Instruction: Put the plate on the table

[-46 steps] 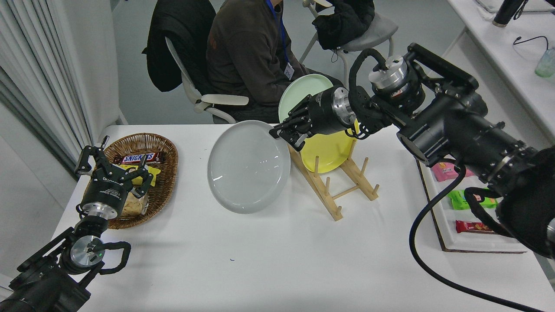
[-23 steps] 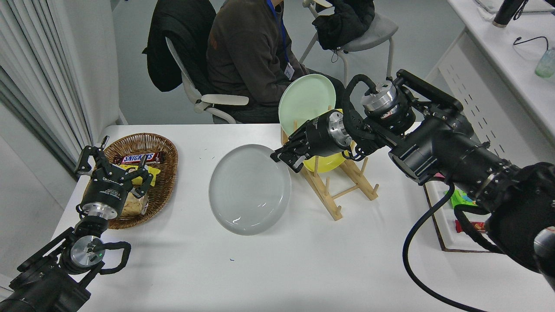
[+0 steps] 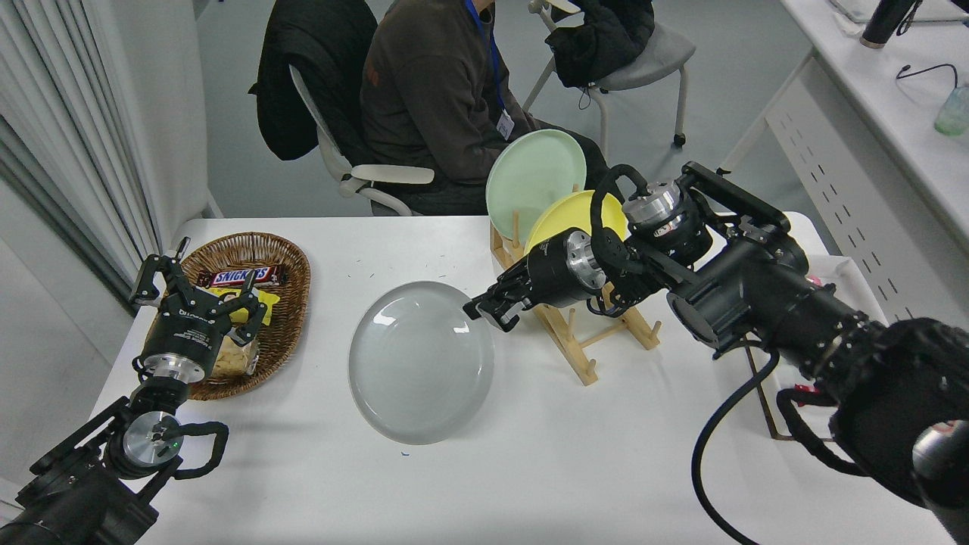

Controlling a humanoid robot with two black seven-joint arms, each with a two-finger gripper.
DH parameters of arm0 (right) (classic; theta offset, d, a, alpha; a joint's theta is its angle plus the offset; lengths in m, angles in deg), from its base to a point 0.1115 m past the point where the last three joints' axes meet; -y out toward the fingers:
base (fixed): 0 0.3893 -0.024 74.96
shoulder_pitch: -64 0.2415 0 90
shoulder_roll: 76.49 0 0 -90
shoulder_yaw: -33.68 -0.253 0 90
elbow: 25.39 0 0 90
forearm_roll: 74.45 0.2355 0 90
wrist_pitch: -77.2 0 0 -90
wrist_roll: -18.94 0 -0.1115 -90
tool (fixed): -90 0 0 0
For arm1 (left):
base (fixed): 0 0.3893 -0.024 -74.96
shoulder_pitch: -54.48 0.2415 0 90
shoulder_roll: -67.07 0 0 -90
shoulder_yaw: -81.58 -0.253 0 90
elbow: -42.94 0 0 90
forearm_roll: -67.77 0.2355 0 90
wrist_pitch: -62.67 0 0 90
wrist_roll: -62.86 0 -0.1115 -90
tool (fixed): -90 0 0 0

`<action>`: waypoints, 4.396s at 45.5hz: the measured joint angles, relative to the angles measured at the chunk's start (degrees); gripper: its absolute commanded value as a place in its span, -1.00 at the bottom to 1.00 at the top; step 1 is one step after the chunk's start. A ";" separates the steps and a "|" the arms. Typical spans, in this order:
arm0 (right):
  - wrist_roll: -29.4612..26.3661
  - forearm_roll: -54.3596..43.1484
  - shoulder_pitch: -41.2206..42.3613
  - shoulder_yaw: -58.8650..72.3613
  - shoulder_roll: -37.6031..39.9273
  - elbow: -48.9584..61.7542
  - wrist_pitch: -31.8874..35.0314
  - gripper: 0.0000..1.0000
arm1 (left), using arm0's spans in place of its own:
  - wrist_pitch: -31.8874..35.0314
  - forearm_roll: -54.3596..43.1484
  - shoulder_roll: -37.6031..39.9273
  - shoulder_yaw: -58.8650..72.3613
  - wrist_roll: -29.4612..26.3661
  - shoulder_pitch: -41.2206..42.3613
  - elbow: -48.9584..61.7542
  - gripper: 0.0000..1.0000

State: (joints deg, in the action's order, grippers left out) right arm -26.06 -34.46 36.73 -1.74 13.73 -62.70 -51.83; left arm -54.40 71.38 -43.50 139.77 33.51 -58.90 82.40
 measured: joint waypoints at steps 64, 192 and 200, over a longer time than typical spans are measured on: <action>0.32 -0.90 -6.15 -3.06 -0.22 16.63 10.98 -1.00 | 0.00 0.00 0.00 0.00 0.00 0.00 0.00 0.96; 0.03 0.19 -6.67 -2.95 -0.22 17.96 -1.67 -1.00 | 0.00 0.01 0.00 0.00 0.00 0.00 0.00 0.96; 0.04 1.25 -7.69 -3.57 -0.22 16.38 -2.32 -1.00 | 0.00 0.00 0.00 0.00 0.00 0.00 0.00 0.96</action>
State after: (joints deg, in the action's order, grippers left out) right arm -26.02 -33.21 29.04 -5.31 13.51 -46.32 -54.14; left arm -54.40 71.38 -43.50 139.77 33.51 -58.90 82.40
